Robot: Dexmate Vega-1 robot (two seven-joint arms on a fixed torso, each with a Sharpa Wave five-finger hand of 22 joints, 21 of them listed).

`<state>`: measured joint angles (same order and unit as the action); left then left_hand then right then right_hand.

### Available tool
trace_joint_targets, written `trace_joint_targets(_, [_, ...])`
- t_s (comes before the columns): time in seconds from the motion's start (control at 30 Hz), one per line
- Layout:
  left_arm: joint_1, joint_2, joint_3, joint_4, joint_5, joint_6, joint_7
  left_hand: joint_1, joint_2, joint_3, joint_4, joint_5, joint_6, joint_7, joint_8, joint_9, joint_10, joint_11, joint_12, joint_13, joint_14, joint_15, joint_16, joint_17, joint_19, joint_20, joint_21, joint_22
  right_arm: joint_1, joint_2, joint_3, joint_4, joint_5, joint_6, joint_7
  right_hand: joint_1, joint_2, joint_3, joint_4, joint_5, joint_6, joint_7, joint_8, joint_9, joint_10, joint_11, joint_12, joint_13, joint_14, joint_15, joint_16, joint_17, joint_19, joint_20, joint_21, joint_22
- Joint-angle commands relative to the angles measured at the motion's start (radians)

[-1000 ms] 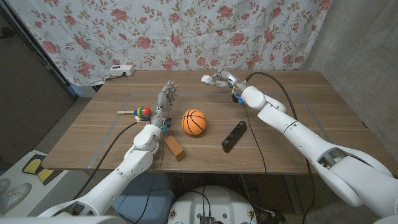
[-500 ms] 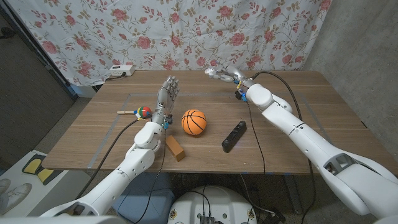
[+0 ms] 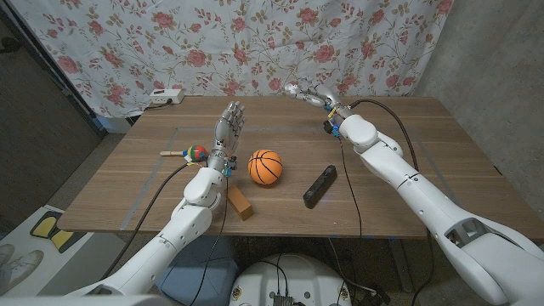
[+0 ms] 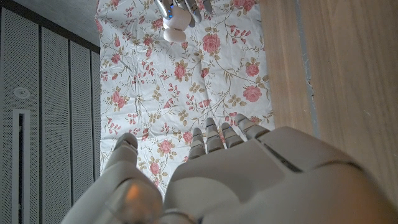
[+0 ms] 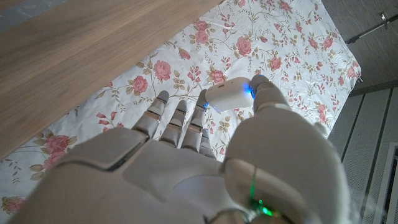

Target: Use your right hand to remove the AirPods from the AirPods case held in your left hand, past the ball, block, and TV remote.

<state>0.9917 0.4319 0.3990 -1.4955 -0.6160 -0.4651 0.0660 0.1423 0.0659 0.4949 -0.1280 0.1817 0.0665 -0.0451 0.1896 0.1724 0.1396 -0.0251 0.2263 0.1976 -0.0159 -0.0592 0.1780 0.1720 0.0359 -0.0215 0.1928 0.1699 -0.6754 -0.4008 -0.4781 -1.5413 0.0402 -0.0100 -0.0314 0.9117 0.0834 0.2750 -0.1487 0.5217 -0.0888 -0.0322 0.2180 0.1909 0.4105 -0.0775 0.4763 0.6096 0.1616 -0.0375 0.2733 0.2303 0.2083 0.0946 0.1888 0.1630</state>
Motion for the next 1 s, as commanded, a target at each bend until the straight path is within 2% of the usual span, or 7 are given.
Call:
trace_joint_targets(0.03, [0.05, 0.008, -0.02, -0.097, 0.119, 0.02, 0.125, 0.005, 0.006, -0.002, -0.005, 0.001, 0.035, -0.001, 0.012, 0.003, 0.002, -0.001, 0.007, 0.004, 0.002, -0.003, 0.004, 0.003, 0.002, -0.004, 0.003, 0.005, -0.055, 0.026, 0.051, -0.043, 0.111, 0.009, -0.023, 0.004, 0.009, 0.007, -0.001, 0.009, 0.006, -0.001, -0.002, 0.0, 0.135, -0.121, 0.008, 0.005, 0.009, -0.095, -0.002, 0.004, 0.01, 0.002, 0.001, 0.003])
trace_joint_targets(0.2, [0.067, -0.001, -0.04, -0.138, 0.17, 0.052, 0.193, 0.012, 0.01, 0.001, -0.008, 0.0, 0.066, -0.008, 0.017, 0.005, -0.035, -0.004, -0.008, 0.004, -0.018, -0.006, -0.002, 0.003, -0.003, -0.009, 0.001, 0.005, -0.078, 0.035, 0.078, -0.066, 0.173, 0.0, -0.012, 0.004, 0.009, 0.01, -0.001, 0.012, 0.01, -0.004, -0.002, 0.0, 0.133, -0.122, 0.007, 0.005, 0.009, -0.095, -0.004, 0.004, 0.01, 0.002, 0.001, 0.003])
trace_joint_targets(0.27, [0.076, -0.003, -0.047, -0.165, 0.176, 0.088, 0.221, 0.016, 0.015, 0.004, -0.009, 0.0, 0.078, -0.009, 0.02, 0.005, -0.037, -0.004, -0.009, 0.004, -0.021, -0.005, -0.002, 0.002, -0.003, -0.02, 0.0, 0.005, -0.083, 0.035, 0.081, -0.071, 0.18, 0.002, -0.012, 0.004, 0.009, 0.011, -0.001, 0.013, 0.011, -0.008, -0.002, 0.0, 0.132, -0.122, 0.007, 0.006, 0.008, -0.096, -0.005, 0.004, 0.009, 0.001, 0.0, 0.003])
trace_joint_targets(0.3, [0.08, -0.008, -0.049, -0.178, 0.193, 0.105, 0.247, 0.022, 0.024, 0.009, -0.009, 0.0, 0.087, -0.013, 0.02, 0.006, -0.037, -0.004, -0.009, 0.004, -0.021, -0.008, -0.001, 0.002, 0.001, -0.034, 0.002, 0.005, -0.093, 0.036, 0.085, -0.083, 0.185, 0.006, -0.017, 0.004, 0.01, 0.011, -0.001, 0.013, 0.012, -0.013, -0.002, 0.0, 0.132, -0.123, 0.007, 0.006, 0.008, -0.096, -0.005, 0.005, 0.009, 0.001, 0.0, 0.003])
trace_joint_targets(0.33, [0.07, -0.011, -0.048, -0.151, 0.178, 0.067, 0.205, 0.025, 0.031, 0.013, -0.009, 0.0, 0.092, -0.013, 0.021, 0.007, -0.034, -0.004, -0.007, 0.004, -0.02, -0.008, 0.0, 0.002, 0.005, -0.039, 0.004, 0.005, -0.099, 0.035, 0.086, -0.091, 0.185, 0.006, -0.022, 0.004, 0.01, 0.012, -0.001, 0.014, 0.013, -0.016, -0.002, 0.0, 0.132, -0.123, 0.007, 0.006, 0.007, -0.096, -0.006, 0.005, 0.009, 0.001, 0.0, 0.003])
trace_joint_targets(0.47, [0.073, -0.012, -0.051, -0.157, 0.169, 0.072, 0.188, 0.033, 0.045, 0.021, -0.008, 0.001, 0.102, -0.012, 0.022, 0.007, -0.028, -0.003, -0.004, 0.004, -0.016, -0.014, 0.002, 0.002, 0.009, -0.042, 0.004, 0.005, -0.11, 0.035, 0.086, -0.107, 0.192, 0.004, -0.028, 0.005, 0.009, 0.014, -0.002, 0.016, 0.015, -0.018, -0.003, 0.0, 0.13, -0.124, 0.007, 0.006, 0.007, -0.097, -0.007, 0.005, 0.008, 0.002, -0.001, 0.003])
trace_joint_targets(1.0, [0.095, -0.017, -0.066, -0.188, 0.223, 0.077, 0.2, 0.048, 0.051, 0.029, -0.014, -0.003, 0.1, -0.022, 0.014, 0.009, -0.019, -0.006, 0.0, 0.005, -0.009, -0.016, 0.003, 0.001, 0.007, -0.03, 0.002, 0.005, -0.133, 0.042, 0.088, -0.153, 0.201, -0.007, -0.07, 0.003, 0.005, 0.019, -0.002, 0.024, 0.025, -0.016, -0.005, 0.0, 0.138, -0.123, 0.011, 0.009, 0.011, -0.1, -0.011, 0.006, 0.01, 0.005, -0.001, 0.003])
